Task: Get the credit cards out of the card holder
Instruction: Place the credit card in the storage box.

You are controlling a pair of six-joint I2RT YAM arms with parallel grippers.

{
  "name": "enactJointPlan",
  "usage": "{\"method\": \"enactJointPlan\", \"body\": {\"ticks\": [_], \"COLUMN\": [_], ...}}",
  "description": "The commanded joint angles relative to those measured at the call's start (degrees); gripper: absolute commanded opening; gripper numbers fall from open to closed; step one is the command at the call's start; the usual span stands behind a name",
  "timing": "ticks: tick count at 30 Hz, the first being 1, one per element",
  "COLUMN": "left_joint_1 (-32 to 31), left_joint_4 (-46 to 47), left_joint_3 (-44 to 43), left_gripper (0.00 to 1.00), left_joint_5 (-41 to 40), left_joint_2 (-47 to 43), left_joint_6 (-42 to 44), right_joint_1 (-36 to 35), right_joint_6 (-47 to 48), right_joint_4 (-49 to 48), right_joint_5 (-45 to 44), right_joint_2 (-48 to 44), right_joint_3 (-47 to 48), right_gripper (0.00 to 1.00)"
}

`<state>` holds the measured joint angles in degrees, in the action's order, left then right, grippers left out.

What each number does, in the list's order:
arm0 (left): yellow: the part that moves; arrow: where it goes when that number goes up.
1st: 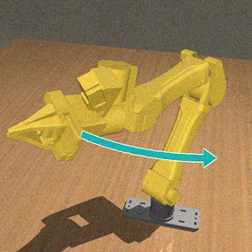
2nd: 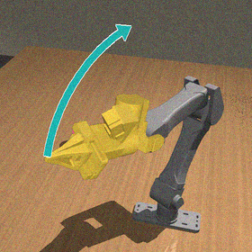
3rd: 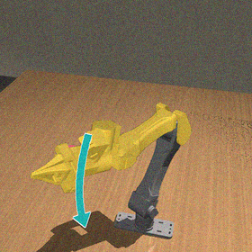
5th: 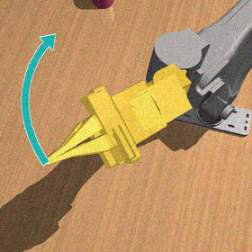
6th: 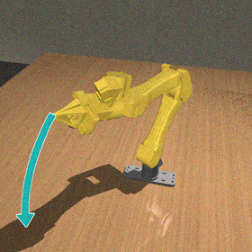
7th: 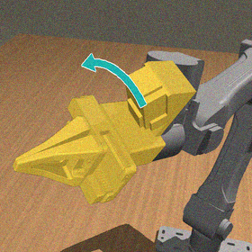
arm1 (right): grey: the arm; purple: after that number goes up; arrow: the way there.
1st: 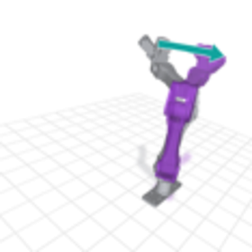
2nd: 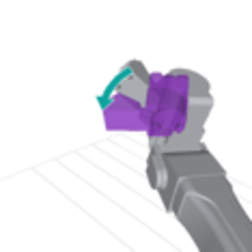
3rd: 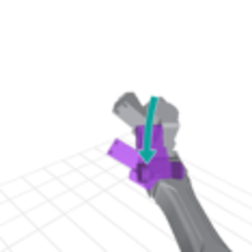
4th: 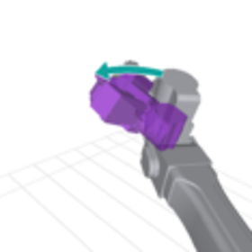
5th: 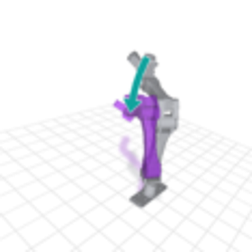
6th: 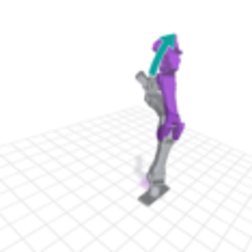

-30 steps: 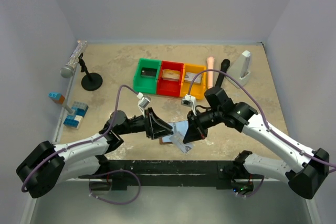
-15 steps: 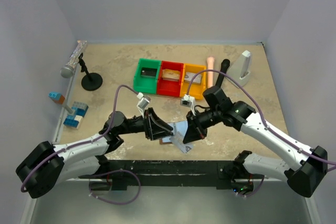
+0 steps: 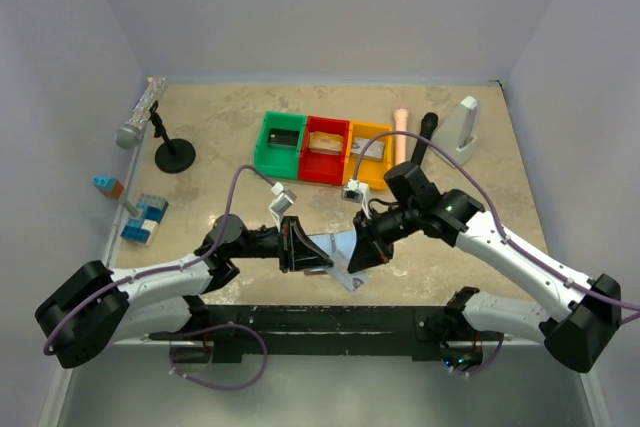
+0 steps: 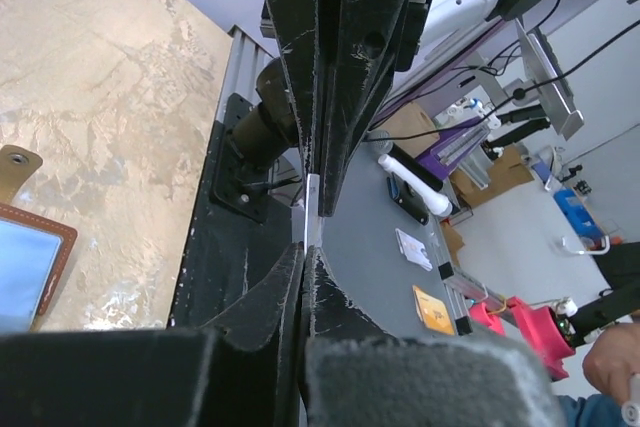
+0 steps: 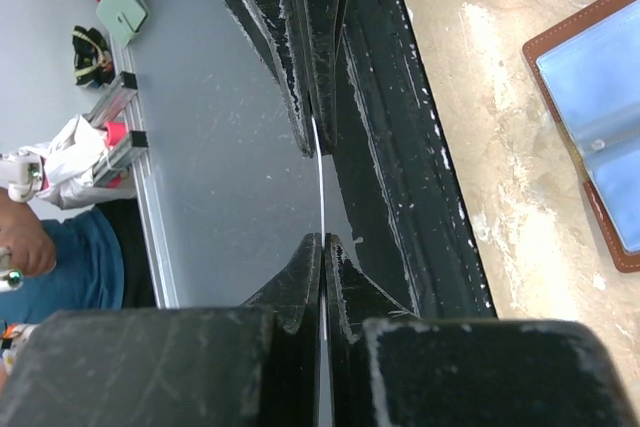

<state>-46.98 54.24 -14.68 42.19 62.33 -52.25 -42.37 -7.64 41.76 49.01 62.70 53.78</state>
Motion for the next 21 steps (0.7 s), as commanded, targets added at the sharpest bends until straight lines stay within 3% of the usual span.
{"method": "enactJointPlan", "body": {"ticks": [1, 4, 7, 10, 14, 21], "left_joint_1": [0.0, 0.2, 1.3, 3.2, 4.1, 4.0], "left_joint_4": [6.6, 7.1, 9.6, 11.2, 9.6, 0.3], "left_joint_3": [-0.5, 1.1, 3.4, 4.9, 4.6, 1.7], "left_gripper": [0.00, 0.00, 0.00, 0.00, 0.00, 0.00], "left_joint_5": [-1.1, -5.4, -11.6, -18.0, -29.0, -45.5], "left_joint_2": [1.0, 0.8, 0.7, 0.3, -2.5, -9.9], "left_joint_6": [-1.1, -2.8, -7.1, -11.4, -16.4, -17.9], "right_joint_1": [-0.3, 1.0, 5.3, 7.9, 7.9, 7.9], "right_joint_6": [0.4, -2.8, -7.8, -13.6, -20.0, -33.5], "right_joint_4": [0.3, -1.8, -6.5, -13.7, -20.9, -40.6], "right_joint_5": [-0.9, -7.0, -8.8, -13.0, -22.2, -21.4], "right_joint_2": [-0.6, -2.4, -5.9, -11.9, -17.3, -21.4], "right_joint_3": [2.6, 1.6, -0.4, -3.9, -8.1, -18.5], "right_gripper": [0.01, 0.39, 0.57, 0.65, 0.67, 0.67]}}
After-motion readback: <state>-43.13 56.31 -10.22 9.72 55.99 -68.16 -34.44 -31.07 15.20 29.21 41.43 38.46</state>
